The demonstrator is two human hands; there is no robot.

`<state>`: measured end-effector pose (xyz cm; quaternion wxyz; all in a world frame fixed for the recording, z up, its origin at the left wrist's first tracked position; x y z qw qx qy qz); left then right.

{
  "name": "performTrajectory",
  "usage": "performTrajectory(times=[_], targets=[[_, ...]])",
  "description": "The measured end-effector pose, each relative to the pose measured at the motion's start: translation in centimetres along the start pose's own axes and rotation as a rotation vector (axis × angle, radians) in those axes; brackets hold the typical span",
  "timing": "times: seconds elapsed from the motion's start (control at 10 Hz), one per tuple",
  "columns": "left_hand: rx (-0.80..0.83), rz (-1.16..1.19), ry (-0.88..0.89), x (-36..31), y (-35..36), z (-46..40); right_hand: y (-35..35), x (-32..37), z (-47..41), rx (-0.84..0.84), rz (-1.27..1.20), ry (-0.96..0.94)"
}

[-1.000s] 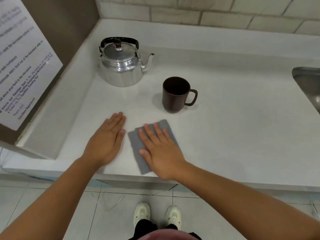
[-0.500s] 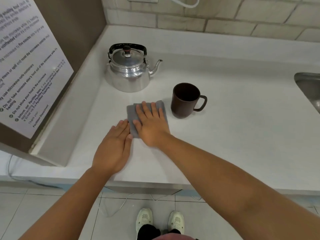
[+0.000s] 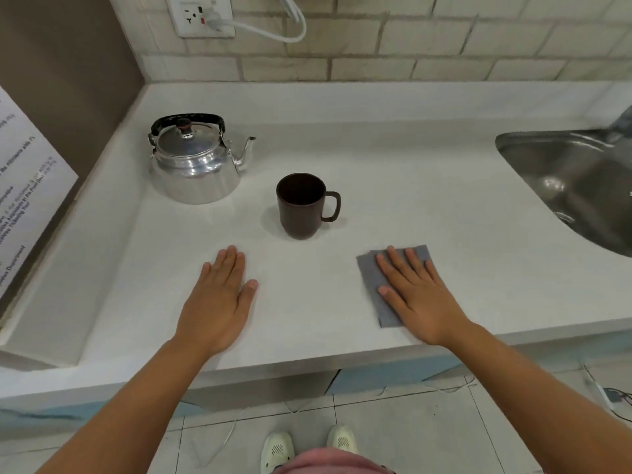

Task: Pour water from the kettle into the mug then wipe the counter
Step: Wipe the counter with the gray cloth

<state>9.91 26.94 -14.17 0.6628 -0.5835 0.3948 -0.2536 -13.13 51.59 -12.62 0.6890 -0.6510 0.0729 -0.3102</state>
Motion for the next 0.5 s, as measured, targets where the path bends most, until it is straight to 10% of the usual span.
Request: performTrajectory(times=[0.5], targets=[[0.188,-0.054,-0.072,0.2,-3.5,-2.0,-3.9,-0.7,-1.5,0.073,0.03,0.022]])
Point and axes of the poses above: each hand's wrist, its own z-axis away from the middle knuckle, its own y-axis out of the palm, x = y × z, the point moved 2 cm from there along -z, towards the middle knuckle, and after that the axes turned 4 degrees about -z, right-handed, at the moved point
